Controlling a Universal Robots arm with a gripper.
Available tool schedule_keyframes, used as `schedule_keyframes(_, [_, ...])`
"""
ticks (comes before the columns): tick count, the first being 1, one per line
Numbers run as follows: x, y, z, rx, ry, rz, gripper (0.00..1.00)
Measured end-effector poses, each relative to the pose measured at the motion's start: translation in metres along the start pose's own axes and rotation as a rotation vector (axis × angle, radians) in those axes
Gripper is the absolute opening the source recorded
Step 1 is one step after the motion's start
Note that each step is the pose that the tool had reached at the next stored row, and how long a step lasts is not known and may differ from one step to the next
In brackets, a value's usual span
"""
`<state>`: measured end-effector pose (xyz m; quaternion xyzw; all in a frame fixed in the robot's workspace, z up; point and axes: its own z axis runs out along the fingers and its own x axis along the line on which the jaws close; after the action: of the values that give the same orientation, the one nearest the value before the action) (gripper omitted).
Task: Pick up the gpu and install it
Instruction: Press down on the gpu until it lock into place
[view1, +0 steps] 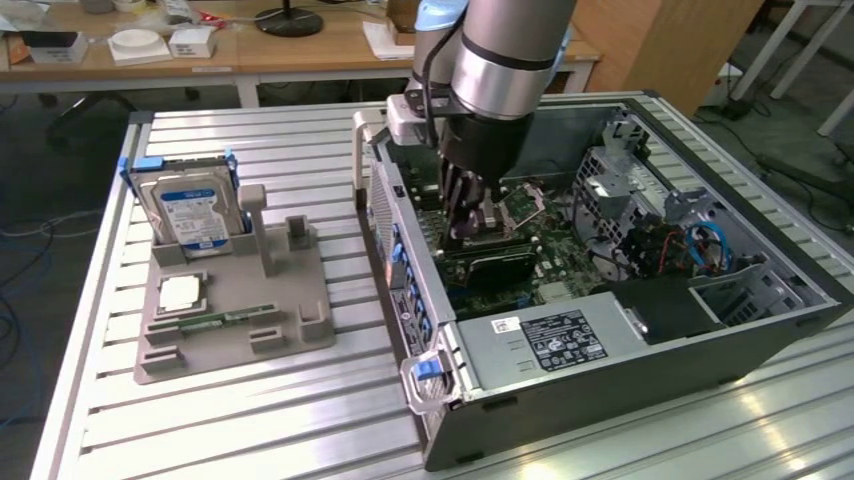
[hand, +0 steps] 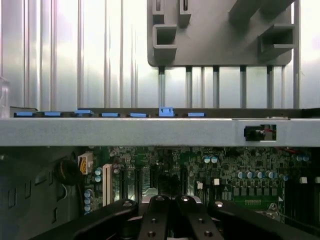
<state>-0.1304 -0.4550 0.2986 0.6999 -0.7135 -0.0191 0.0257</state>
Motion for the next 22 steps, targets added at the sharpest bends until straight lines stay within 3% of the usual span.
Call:
schedule_keyframes(5, [0.0001, 0.0041, 0.0006, -0.0021, 0.0002, 0.0, 0.1])
schedule_keyframes(7, [0.0, 0.0054, 0.0008, -0.0064, 0.0002, 0.0, 0.1])
schedule_keyframes(10, [0.0001, 0.0051, 0.0007, -0.0367, 0.0009, 0.0, 0.1])
schedule_keyframes(13, [0.0001, 0.0031, 0.0007, -0.0713, 0.0014, -0.001, 0.1])
schedule_keyframes(16, [0.0, 0.0001, 0.0004, -0.0966, 0.002, -0.001, 0.1])
schedule_keyframes(18, [0.0, -0.0002, 0.0003, -0.1075, 0.0024, -0.001, 0.1])
schedule_keyframes(22, [0.0, -0.0003, 0.0009, -0.1164, 0.0023, -0.001, 0.1])
